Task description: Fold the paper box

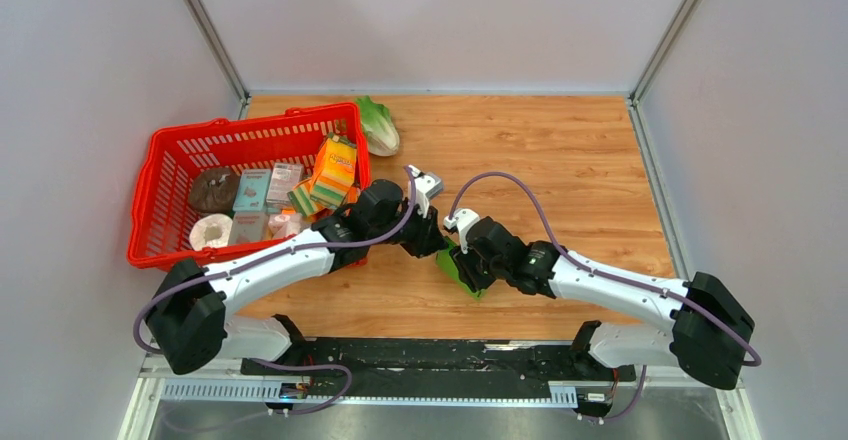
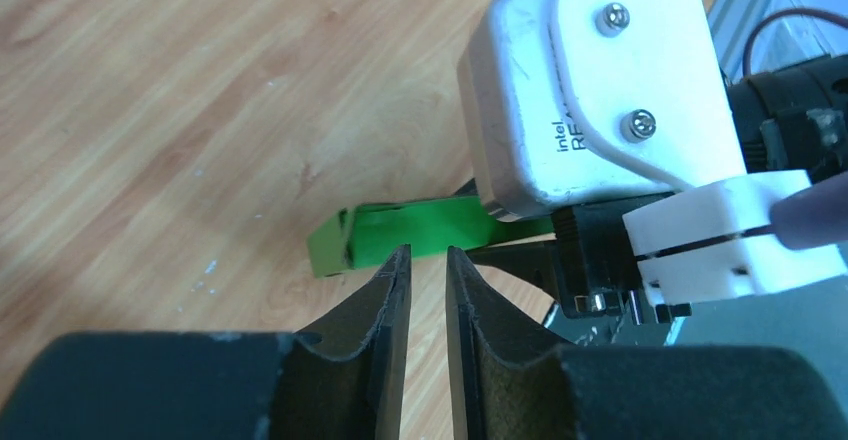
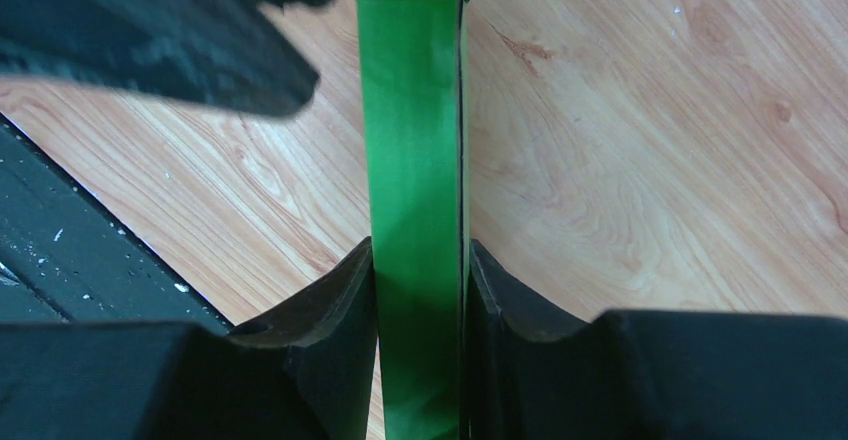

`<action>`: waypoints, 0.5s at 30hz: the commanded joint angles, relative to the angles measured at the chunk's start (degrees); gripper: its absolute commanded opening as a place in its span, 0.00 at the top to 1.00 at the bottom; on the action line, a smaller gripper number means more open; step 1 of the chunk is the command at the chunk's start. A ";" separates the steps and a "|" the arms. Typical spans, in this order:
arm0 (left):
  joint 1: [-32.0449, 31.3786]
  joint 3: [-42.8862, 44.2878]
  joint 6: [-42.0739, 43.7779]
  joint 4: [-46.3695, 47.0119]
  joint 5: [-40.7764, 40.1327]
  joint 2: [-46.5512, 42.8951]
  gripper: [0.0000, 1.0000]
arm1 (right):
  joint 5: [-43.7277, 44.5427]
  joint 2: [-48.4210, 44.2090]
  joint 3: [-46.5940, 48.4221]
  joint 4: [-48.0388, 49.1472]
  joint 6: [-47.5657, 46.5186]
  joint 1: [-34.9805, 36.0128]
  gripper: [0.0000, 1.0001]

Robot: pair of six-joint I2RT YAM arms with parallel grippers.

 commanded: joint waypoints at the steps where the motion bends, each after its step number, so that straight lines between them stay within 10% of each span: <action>1: 0.29 1.53 1.71 -0.73 4.44 2.06 0.72 | -0.52 -1.25 0.75 2.90 -0.97 -0.20 0.64; 15: 1.08 4.51 4.51 -4.76 -4.36 3.11 0.64 | -0.70 -1.78 1.01 1.93 -1.14 -0.20 0.66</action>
